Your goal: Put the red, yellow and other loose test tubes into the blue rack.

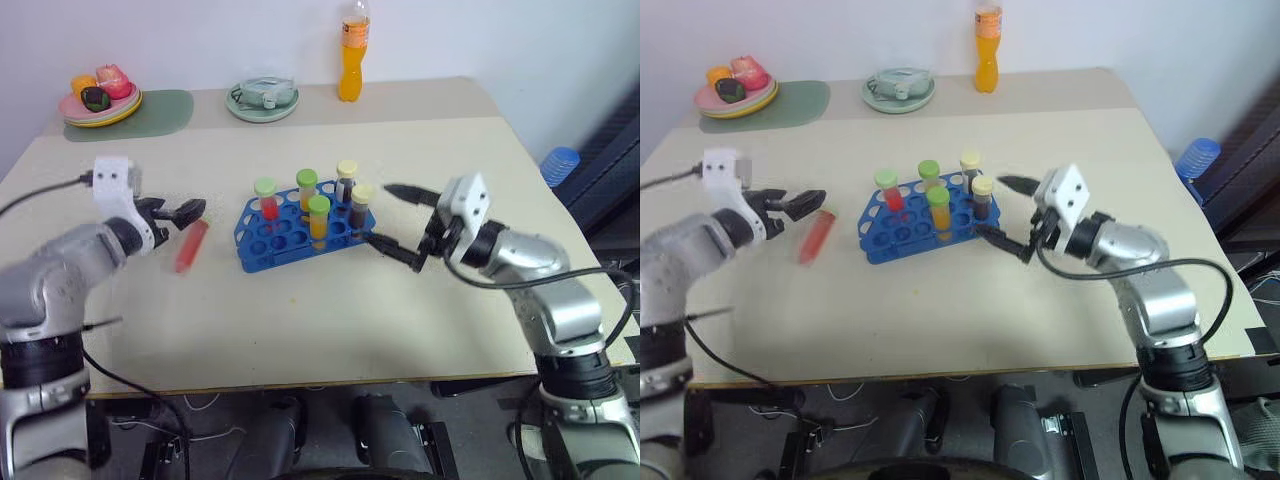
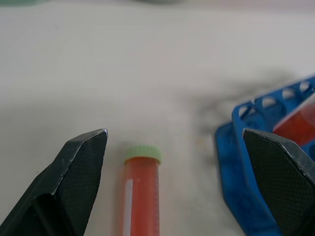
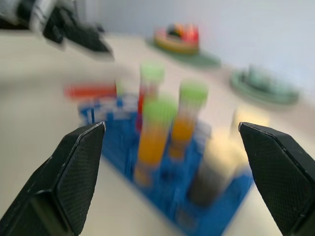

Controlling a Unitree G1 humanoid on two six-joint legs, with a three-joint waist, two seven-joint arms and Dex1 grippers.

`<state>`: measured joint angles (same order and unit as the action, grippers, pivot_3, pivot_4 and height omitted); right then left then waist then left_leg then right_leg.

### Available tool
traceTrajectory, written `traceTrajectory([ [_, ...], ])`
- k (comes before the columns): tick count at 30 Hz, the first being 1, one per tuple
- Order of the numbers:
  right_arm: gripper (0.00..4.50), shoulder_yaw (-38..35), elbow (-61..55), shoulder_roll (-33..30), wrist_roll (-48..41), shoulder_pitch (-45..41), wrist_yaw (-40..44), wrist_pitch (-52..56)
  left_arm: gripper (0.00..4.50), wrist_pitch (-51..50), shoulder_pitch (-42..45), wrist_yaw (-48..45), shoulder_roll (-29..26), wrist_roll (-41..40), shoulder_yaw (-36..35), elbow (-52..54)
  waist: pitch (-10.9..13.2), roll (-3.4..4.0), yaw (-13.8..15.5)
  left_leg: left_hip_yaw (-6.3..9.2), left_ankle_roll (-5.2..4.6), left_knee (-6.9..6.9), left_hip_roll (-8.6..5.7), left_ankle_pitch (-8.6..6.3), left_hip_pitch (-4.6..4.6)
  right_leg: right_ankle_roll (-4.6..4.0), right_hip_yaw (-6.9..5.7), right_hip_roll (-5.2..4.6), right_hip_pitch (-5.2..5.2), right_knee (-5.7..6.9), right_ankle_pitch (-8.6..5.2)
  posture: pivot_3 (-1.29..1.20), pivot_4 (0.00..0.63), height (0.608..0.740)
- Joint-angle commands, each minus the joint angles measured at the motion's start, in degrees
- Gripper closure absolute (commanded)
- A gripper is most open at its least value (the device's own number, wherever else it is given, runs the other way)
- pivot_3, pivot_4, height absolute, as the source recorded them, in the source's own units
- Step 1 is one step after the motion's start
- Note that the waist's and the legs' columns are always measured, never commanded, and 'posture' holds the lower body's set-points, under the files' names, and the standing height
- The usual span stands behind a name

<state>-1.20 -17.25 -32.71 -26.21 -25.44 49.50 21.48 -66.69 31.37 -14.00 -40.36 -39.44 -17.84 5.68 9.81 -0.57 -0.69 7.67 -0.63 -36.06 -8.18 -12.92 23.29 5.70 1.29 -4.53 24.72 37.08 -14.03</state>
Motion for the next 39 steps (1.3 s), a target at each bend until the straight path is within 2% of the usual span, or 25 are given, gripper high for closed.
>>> traceTrajectory([
  [1, 0.04, -0.16, -3.50, 0.35, -4.08, -2.40, 2.48, 0.16, 0.00, -11.74, 6.57, 2.73, -0.51, 0.47, 0.84, -3.55, 0.02, -0.03, 0.05, 0.02, 0.00, -0.01, 0.00, 0.00, 0.01, 0.00, -0.02, 0.00, 0.00, 0.00, 0.00, 0.00, 0.150, 0.740],
  [5, 0.04, 1.21, -4.05, 0.63, -3.80, -3.69, 2.77, -0.40, 0.00, -18.62, 12.23, 3.13, -0.72, 3.26, 3.76, -7.95, 0.04, -0.07, 0.09, 0.01, 0.01, -0.07, -0.01, 0.00, 0.04, 0.01, -0.02, -0.02, 0.00, -0.01, 0.01, 0.00, 0.150, 0.740],
  [8, 0.04, 1.99, -3.68, 0.81, -2.94, -4.14, 2.65, -1.30, 0.00, -22.99, 17.89, 3.57, 0.16, 5.58, 3.18, -15.25, 0.04, -0.07, 0.08, 0.01, 0.02, -0.06, -0.01, 0.01, 0.04, 0.01, -0.02, -0.01, 0.03, 0.01, 0.01, 0.00, 0.150, 0.740],
  [13, 0.04, 2.38, -3.48, 0.93, -2.63, -4.49, 2.02, -1.82, 0.00, -25.24, 24.76, 2.89, -0.40, 10.22, 7.52, -24.29, 0.04, -0.08, 0.09, 0.00, 0.30, -0.07, -0.02, 0.17, 0.06, 0.01, -0.01, -0.03, 0.04, 0.02, 0.01, 0.00, 0.150, 0.740],
  [22, 0.04, 2.03, -4.08, 1.10, -2.54, -4.58, 0.58, -1.24, 0.00, -17.89, 34.82, -2.01, 0.95, 19.72, 20.94, -43.60, 0.04, -0.09, 0.07, 0.00, 0.38, -0.06, -0.03, 0.22, 0.08, 0.01, 0.00, -0.03, 0.07, 0.03, 0.01, 0.00, 0.150, 0.740],
  [27, 0.04, 2.15, -5.37, 1.07, -2.90, -4.08, -0.73, -0.29, 0.00, -13.74, 37.13, -7.08, 3.07, 23.63, 26.46, -52.09, 0.04, -0.09, 0.03, 0.00, 0.37, -0.06, -0.03, 0.22, 0.10, 0.01, 0.00, -0.04, 0.09, 0.03, 0.01, 0.00, 0.150, 0.740],
  [30, 0.00, 2.34, -5.97, 1.10, -3.34, -4.20, -1.38, 0.78, 0.82, -11.29, 37.70, -10.70, 4.58, 26.27, 30.22, -55.59, 0.04, -0.10, 0.04, 0.00, 0.37, -0.07, -0.03, 0.22, 0.11, 0.01, 0.00, -0.04, 0.09, 0.03, 0.01, 0.00, 0.150, 0.740],
  [34, 0.00, 2.31, -6.58, 1.22, -3.80, -4.67, -1.93, 2.06, 2.88, -8.10, 38.09, -14.29, 5.20, 29.61, 32.73, -59.61, 0.03, -0.09, 0.00, 0.00, 0.36, -0.06, -0.03, 0.22, 0.11, 0.01, 0.00, -0.04, 0.09, 0.04, 0.01, 0.00, 0.150, 0.740],
  [36, 0.00, 2.15, -6.88, 1.12, -4.11, -4.71, -2.04, 2.60, 3.71, -7.67, 38.15, -15.61, 5.21, 30.59, 32.84, -60.35, 0.03, -0.09, 0.01, -0.01, 0.33, -0.07, -0.03, 0.20, 0.11, 0.01, 0.00, -0.04, 0.09, 0.04, 0.01, 0.00, 0.150, 0.740],
  [39, 0.00, 2.04, -6.83, 0.79, -4.30, -4.69, -2.01, 2.84, 3.75, -9.13, 37.36, -17.52, 4.38, 30.83, 32.21, -58.62, 0.03, -0.09, 0.00, 0.00, 0.05, -0.08, -0.03, 0.04, 0.11, 0.01, 0.00, -0.04, 0.09, 0.05, 0.01, 0.00, 0.150, 0.740],
])
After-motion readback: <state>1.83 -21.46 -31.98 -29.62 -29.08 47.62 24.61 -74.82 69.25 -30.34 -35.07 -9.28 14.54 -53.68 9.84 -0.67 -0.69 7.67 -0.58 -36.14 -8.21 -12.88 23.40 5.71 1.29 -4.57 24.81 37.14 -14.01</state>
